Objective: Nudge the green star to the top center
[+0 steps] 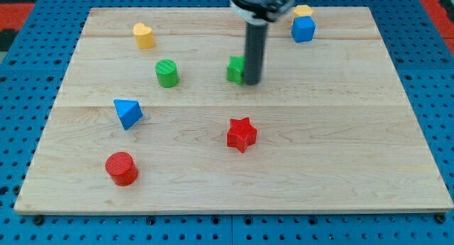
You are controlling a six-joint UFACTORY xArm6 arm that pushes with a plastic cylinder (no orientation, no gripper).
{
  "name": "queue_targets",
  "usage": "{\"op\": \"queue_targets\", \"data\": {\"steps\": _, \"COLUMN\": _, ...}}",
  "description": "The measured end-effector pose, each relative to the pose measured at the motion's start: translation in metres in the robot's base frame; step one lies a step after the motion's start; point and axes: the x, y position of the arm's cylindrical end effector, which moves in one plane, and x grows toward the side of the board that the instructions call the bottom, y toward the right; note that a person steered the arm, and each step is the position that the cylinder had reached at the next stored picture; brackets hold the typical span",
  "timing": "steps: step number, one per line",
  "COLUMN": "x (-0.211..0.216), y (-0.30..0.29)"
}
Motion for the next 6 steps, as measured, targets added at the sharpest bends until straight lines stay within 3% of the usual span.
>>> {"op": "queue_targets", "data": {"steps": 1, "x": -0.045, "y": -0.042}}
{"op": "queue_targets", "data": {"steps": 2, "x": -0.027, "y": -0.045}}
{"op": "queue_targets", "data": {"steps": 4, "x": -0.084, "y": -0.066}}
{"op": "queue_targets", "data": {"steps": 6, "x": -0.093, "y": -0.068}}
